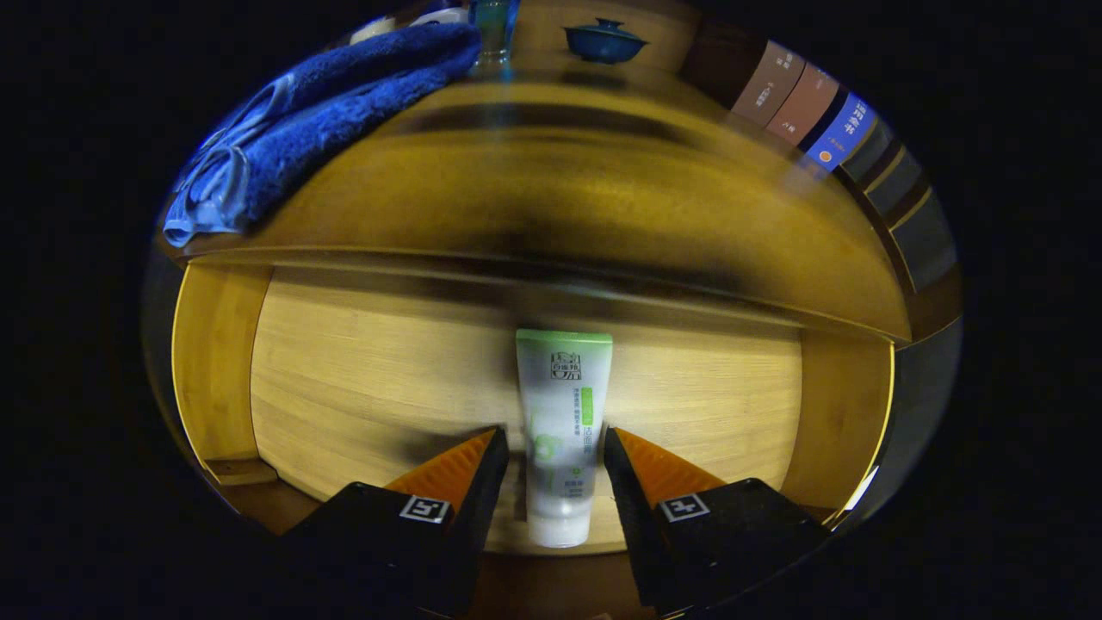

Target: Pull open the drawer, take out the items inside it, and place them on the countertop above the cabinet.

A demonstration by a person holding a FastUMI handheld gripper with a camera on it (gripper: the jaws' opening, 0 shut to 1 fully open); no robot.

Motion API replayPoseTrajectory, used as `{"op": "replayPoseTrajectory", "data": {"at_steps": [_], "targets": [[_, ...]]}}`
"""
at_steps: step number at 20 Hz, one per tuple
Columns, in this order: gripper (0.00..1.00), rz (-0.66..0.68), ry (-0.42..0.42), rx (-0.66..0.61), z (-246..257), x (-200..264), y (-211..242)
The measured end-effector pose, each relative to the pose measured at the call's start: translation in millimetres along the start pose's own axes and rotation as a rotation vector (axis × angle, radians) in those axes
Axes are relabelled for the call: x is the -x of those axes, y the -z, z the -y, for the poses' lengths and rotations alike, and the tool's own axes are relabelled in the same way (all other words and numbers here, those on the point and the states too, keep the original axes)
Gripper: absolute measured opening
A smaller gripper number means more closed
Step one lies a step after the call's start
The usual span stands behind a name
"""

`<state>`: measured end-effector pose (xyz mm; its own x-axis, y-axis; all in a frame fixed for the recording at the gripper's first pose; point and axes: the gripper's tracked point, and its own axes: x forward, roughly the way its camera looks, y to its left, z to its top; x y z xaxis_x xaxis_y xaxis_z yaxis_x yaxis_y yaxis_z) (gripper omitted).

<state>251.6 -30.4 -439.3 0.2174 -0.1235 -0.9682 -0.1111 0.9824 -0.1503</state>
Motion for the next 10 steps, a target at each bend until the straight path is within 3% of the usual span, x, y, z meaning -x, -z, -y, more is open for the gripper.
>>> {"op": "replayPoseTrajectory", "data": {"at_steps": [3,6,10], "targets": [[0.53,-0.007,-0.041,-0.033,-4,5,0],[0.26,0.047,-0.050,-0.025,-1,9,-6],[0.26,0.058,-0.148,-0.101,-14,29,-2]]}}
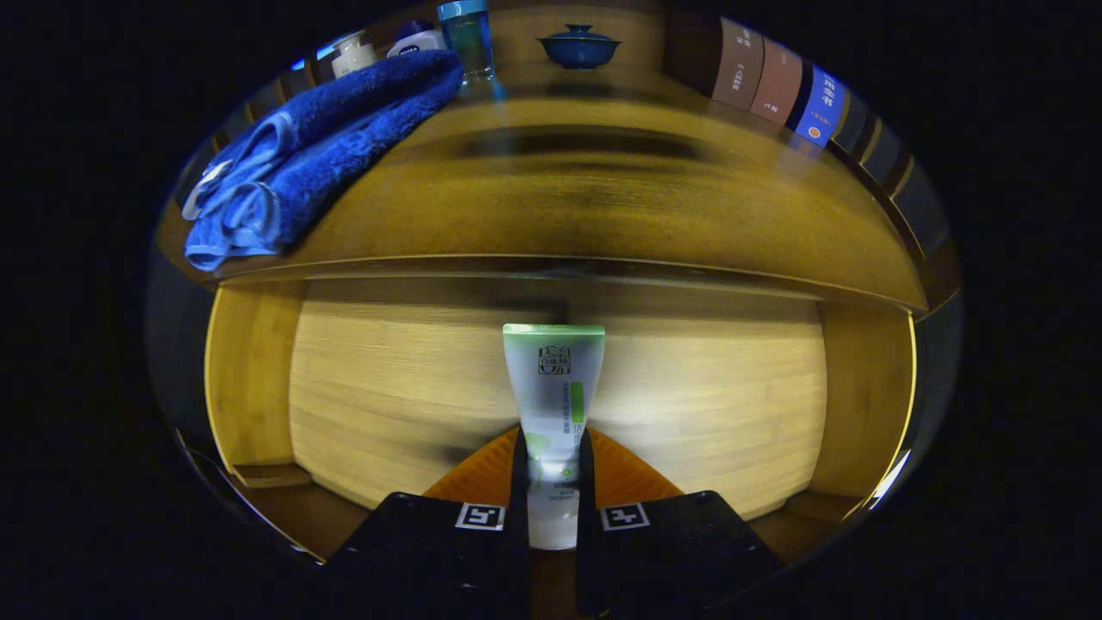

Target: Pull open the drawer, take out the items inside it, and place them on the countertop above the cabinet.

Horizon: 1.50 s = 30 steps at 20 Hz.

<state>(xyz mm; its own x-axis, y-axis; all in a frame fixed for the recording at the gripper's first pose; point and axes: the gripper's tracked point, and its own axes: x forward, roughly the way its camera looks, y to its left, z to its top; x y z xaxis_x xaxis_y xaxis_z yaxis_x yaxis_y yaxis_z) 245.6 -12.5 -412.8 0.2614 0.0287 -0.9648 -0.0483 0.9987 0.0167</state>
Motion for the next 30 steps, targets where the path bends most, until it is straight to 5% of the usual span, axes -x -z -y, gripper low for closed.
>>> {"op": "replayPoseTrajectory", "data": {"at_steps": [10,15,25,30], "targets": [[0.25,0.119,-0.086,0.014,-15,105,-1],[0.25,0.166,-0.080,0.000,-13,141,-41],[0.25,0.137,0.044,-0.098,16,90,-168],[0.25,0.087,0.066,-0.095,14,65,-184]]}}
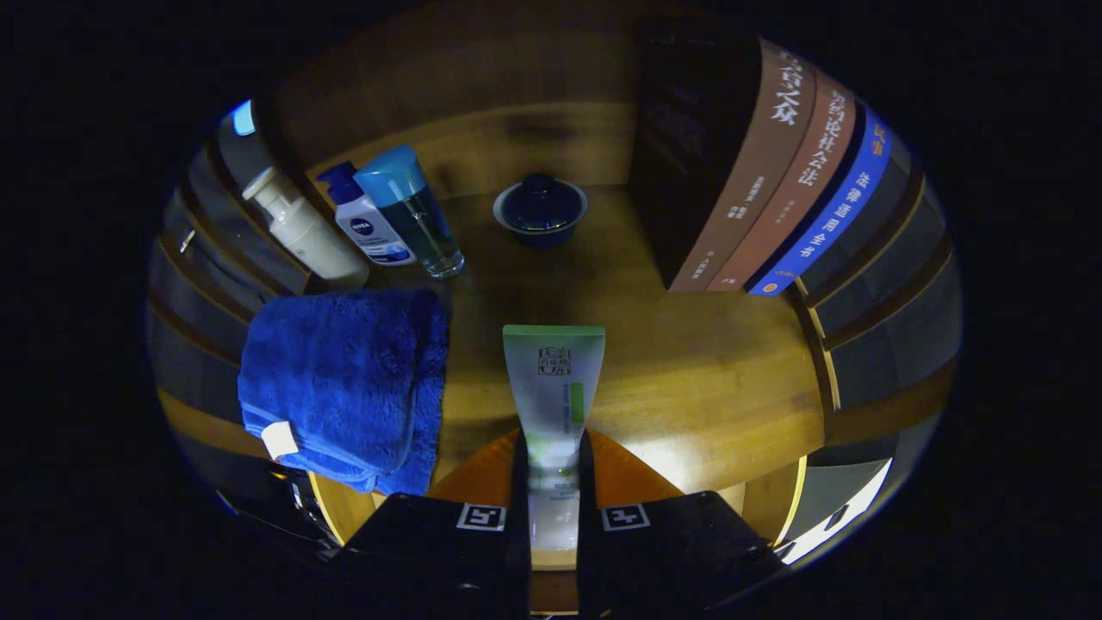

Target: Pull open the drawer, take out the items inside it, and place them on the countertop above the cabinet.

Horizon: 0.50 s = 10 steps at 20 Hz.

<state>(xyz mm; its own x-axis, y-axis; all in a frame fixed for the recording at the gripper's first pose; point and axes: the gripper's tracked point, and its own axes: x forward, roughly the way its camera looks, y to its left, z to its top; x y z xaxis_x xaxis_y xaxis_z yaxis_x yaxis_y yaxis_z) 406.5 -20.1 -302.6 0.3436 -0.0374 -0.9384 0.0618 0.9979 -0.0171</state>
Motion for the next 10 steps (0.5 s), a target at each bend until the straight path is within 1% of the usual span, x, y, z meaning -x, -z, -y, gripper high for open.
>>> {"op": "replayPoseTrajectory", "data": {"at_steps": [3,5,6,7,8,9,10], "targets": [[0.26,-0.010,-0.020,0.002,-9,-9,-5],[0.29,-0.029,-0.023,-0.011,-10,-13,0],[0.35,-0.039,-0.018,-0.009,-8,-13,3],[0.37,-0.033,-0.015,-0.009,-8,-15,1],[0.42,-0.026,-0.014,-0.006,-6,-13,0],[0.44,-0.020,0.005,0.003,-2,-13,-1],[0.52,-0.016,0.012,0.017,0,-9,-2]]}}
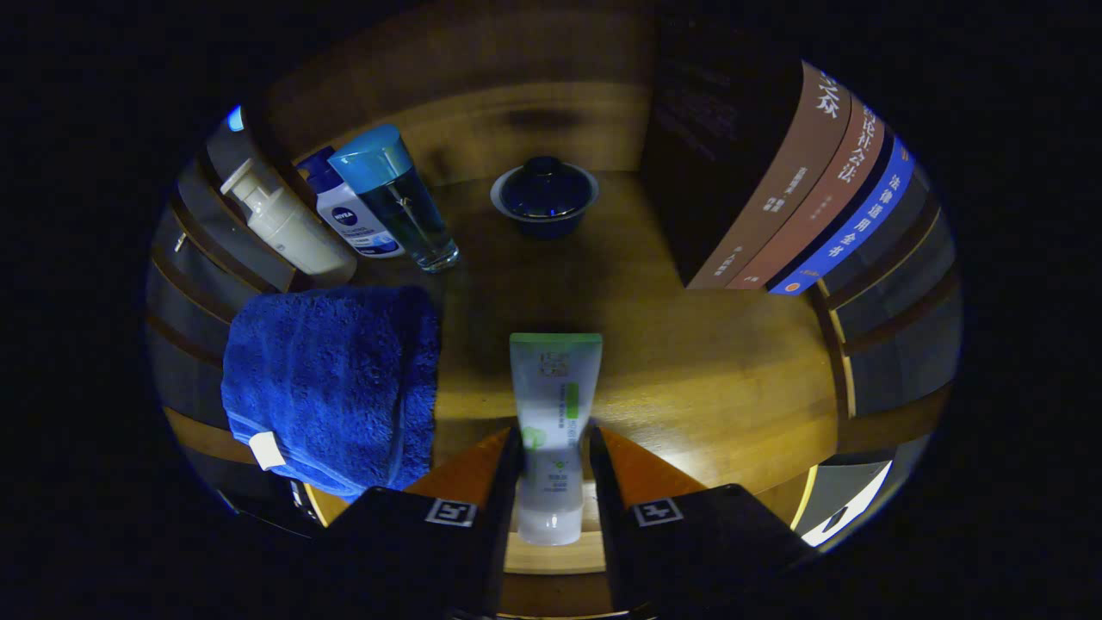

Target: Pull open the drawer, take out the items inside it, and place them on the countertop above the cabinet.

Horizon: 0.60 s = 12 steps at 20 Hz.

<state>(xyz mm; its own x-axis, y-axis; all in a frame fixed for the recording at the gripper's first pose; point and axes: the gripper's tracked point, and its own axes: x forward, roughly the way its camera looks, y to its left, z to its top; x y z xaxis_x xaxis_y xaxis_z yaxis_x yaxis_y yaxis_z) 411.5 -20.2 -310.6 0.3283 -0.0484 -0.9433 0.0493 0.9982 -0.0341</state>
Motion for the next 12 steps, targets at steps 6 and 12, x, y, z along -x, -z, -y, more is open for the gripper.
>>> {"op": "replayPoseTrajectory", "data": {"at_steps": [6,12], "targets": [[1.00,0.014,-0.028,0.007,-9,11,10],[1.00,0.086,-0.050,0.025,-18,33,23]]}}
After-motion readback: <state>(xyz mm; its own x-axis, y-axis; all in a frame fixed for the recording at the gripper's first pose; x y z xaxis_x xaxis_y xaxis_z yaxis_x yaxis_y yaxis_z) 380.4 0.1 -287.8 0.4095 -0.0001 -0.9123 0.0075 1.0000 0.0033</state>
